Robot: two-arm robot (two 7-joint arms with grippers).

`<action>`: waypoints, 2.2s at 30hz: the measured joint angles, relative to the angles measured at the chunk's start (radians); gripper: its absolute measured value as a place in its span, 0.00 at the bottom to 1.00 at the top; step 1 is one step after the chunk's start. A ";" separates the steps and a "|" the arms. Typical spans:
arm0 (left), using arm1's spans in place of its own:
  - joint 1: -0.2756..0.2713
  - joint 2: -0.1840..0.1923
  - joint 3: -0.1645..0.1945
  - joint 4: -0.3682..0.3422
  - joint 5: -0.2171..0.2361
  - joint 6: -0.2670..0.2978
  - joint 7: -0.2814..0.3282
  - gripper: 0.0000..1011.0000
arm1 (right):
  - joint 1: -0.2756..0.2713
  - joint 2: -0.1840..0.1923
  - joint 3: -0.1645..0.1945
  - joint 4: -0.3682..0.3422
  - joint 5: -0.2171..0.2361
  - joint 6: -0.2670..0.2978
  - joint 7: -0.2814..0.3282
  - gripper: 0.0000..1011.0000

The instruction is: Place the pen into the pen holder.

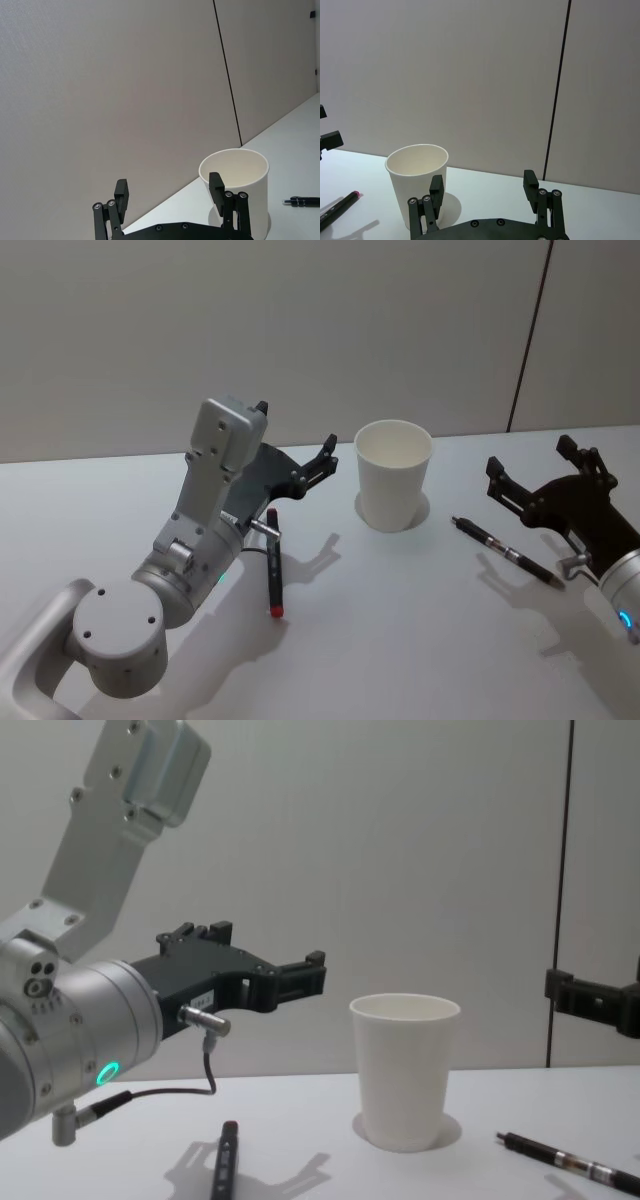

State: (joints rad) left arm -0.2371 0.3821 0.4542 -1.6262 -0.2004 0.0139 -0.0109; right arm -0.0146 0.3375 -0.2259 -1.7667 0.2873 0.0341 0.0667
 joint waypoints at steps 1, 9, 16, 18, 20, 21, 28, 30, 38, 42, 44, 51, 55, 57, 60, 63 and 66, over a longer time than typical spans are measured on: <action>0.000 0.000 0.000 0.000 0.000 0.000 0.000 0.99 | 0.000 0.000 0.000 0.000 0.000 0.000 0.000 0.99; 0.000 0.000 0.000 0.000 0.000 0.000 0.000 0.99 | 0.000 0.000 0.000 0.000 0.000 0.000 0.000 0.99; 0.000 0.000 0.000 0.000 0.000 0.000 0.000 0.99 | 0.000 0.000 0.000 0.000 0.000 0.000 0.000 0.99; 0.000 0.000 0.000 0.000 0.000 0.000 0.000 0.99 | 0.000 0.000 0.000 0.000 0.000 0.000 0.000 0.99; 0.000 0.000 0.000 0.000 0.000 0.000 0.000 0.99 | 0.000 0.000 0.000 0.000 0.000 0.000 0.000 0.99; 0.000 0.000 0.000 0.000 0.000 0.000 0.000 0.99 | 0.000 0.000 0.000 0.000 0.000 0.000 0.000 0.99; 0.000 0.000 0.000 0.000 0.000 0.000 0.000 0.99 | 0.000 0.000 0.000 0.000 0.000 0.000 0.000 0.99; 0.000 0.000 0.000 0.000 0.000 0.000 0.000 0.99 | 0.000 0.000 0.000 0.000 0.000 0.000 0.000 0.99; 0.000 0.000 0.000 0.000 0.000 0.000 0.000 0.99 | 0.000 0.000 0.000 0.000 0.000 0.000 0.000 0.99; 0.000 0.000 0.000 0.000 0.000 0.000 0.000 0.99 | 0.003 0.002 0.003 0.003 0.000 0.001 0.006 0.99; 0.000 0.000 0.000 0.000 0.000 0.000 0.000 0.99 | 0.005 0.004 0.004 0.004 0.000 0.002 0.011 0.99; 0.000 0.000 0.000 0.000 0.000 0.000 0.000 0.99 | 0.009 0.021 0.020 0.008 0.010 0.013 0.035 0.99; 0.000 0.000 0.000 0.000 0.000 0.000 0.000 0.99 | 0.004 0.032 0.027 0.005 0.017 0.020 0.041 0.99; 0.000 0.000 0.000 0.000 0.000 0.000 0.000 0.99 | -0.004 0.042 0.035 -0.003 0.026 0.028 0.044 0.99; 0.000 0.000 0.000 0.000 0.000 0.000 0.000 0.99 | -0.012 0.051 0.041 -0.010 0.033 0.035 0.047 0.99; 0.000 0.000 0.000 0.000 0.000 0.000 0.000 0.99 | -0.023 0.064 0.049 -0.021 0.042 0.045 0.049 0.99; 0.000 0.000 0.000 0.000 0.000 0.000 0.000 0.99 | -0.033 0.075 0.056 -0.031 0.051 0.058 0.051 0.99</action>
State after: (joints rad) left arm -0.2371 0.3821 0.4542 -1.6262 -0.2004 0.0139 -0.0109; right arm -0.0474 0.4123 -0.1700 -1.7979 0.3384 0.0925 0.1181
